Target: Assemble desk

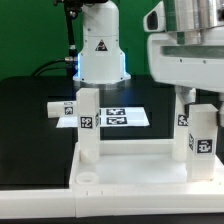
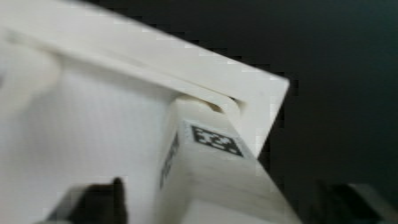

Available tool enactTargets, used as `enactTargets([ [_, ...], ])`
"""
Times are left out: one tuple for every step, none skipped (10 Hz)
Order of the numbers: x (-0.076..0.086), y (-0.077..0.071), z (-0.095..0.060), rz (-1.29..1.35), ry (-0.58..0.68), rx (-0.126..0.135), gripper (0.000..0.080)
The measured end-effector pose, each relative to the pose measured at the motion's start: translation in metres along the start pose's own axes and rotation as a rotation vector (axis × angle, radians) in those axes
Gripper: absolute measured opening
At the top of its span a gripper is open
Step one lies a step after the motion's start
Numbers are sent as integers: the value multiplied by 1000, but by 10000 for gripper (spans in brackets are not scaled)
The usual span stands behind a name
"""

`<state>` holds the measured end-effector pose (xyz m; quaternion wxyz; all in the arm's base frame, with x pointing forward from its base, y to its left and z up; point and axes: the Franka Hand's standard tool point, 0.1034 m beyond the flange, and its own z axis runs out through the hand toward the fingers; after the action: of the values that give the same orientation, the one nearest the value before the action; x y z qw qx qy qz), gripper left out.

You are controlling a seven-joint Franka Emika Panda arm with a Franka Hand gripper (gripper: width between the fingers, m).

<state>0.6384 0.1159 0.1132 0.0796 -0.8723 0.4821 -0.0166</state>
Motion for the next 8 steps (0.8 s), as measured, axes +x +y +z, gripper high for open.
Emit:
enactTargets([
  [2,0,2,-183,-2,-1,616],
  [3,0,2,-226,0,0,616],
  [3,0,2,-285,-1,-1,642],
  [3,1,2,-370,0,-1,642],
  [4,1,1,-517,9,-10,649],
  [8,0,-1,-829,42,-52,649],
  [7,-2,-1,-936,48,-65,649],
  [7,-2,-1,-846,45,-55,649],
])
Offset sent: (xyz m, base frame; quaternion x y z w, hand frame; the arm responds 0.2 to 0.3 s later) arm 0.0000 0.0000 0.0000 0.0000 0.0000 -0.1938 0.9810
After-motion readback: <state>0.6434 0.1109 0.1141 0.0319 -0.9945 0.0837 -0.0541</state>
